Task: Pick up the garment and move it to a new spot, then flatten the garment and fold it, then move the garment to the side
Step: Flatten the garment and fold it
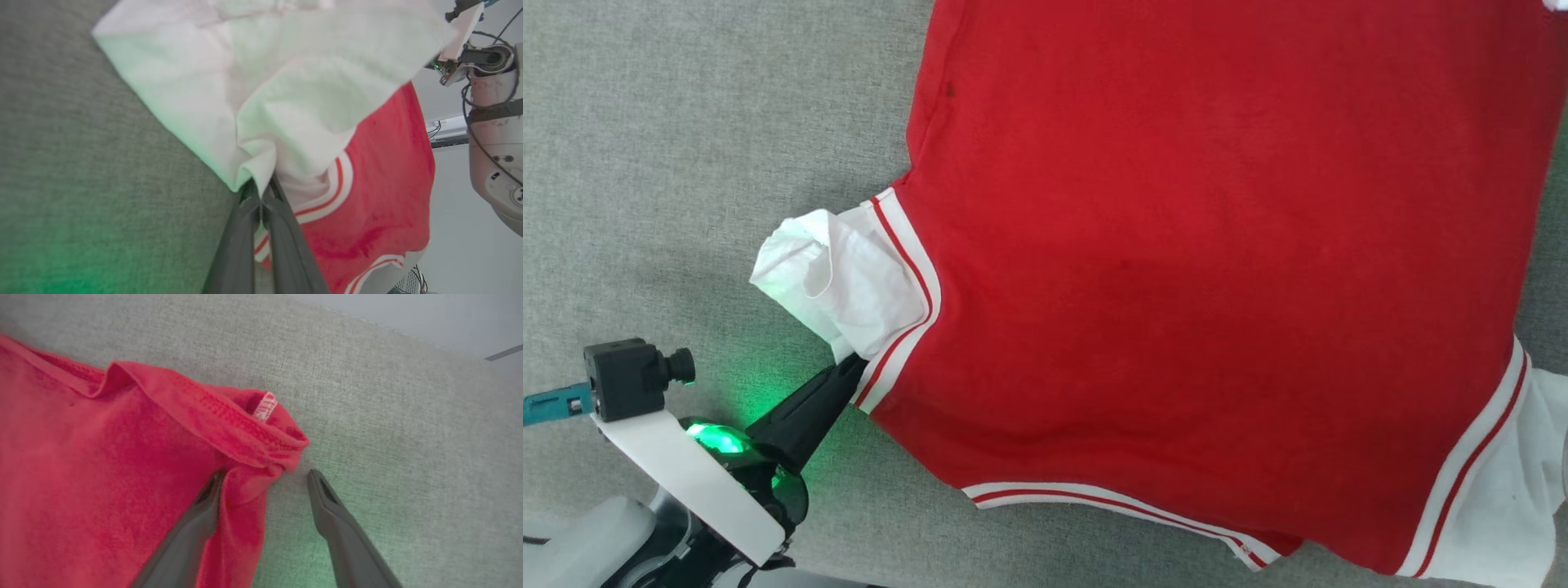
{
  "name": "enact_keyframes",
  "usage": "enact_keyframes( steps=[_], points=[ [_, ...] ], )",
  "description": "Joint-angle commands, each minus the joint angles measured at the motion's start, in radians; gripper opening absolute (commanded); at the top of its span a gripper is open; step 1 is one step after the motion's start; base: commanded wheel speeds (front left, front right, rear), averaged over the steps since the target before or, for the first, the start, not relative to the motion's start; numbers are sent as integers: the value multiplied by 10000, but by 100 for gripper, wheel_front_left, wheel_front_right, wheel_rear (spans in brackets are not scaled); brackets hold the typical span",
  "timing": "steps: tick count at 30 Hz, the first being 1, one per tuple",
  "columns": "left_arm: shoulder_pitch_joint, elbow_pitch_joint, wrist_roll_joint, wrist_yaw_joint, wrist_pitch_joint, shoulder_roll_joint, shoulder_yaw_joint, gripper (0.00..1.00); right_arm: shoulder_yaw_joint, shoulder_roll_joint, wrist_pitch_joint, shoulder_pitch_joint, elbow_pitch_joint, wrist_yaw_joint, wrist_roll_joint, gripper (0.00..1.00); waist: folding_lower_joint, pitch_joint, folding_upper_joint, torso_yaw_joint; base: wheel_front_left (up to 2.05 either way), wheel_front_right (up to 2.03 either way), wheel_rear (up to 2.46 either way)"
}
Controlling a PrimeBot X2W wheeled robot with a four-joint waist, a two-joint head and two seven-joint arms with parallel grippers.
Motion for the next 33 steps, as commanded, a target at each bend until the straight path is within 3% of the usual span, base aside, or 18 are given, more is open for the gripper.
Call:
enact_keyframes(
  steps=[1,3,4,5,6,13,18,27,33],
  points=[
    [-145,39,-31,26,-32,-32,-79,0,37,147,186,155,310,-7,-42,100,0,42,0,7,0,0,0],
    [-254,45,-64,26,-110,-14,-189,0,10,346,247,127,538,-5,72,100,0,68,0,-9,0,0,0],
    [-294,41,-79,26,-176,7,-244,0,14,412,266,110,625,-5,116,69,0,74,0,-18,0,0,0],
    [-323,47,-88,26,-205,26,-298,0,64,429,303,116,710,-5,117,23,0,75,0,-35,0,0,0],
    [-344,52,-99,26,-265,41,-351,0,84,392,277,125,767,-5,103,0,0,66,0,-53,0,0,0],
    [-454,242,-321,26,-561,-71,-623,0,113,-85,-462,328,440,-10,325,0,0,-415,0,-191,0,0,0],
    [-169,412,-600,25,-745,-166,-673,0,560,-741,-406,1387,-517,-8,1499,0,0,-1150,0,-339,0,0,0],
    [270,800,-788,25,-962,-259,-376,0,628,-1999,950,5420,-4460,-8,4065,0,0,-2403,0,-735,0,0,0],
    [577,1038,-750,25,-1026,-322,-170,0,335,-1878,1841,8350,-6984,-8,4881,0,0,-2826,0,-973,0,0,0]
  ],
)
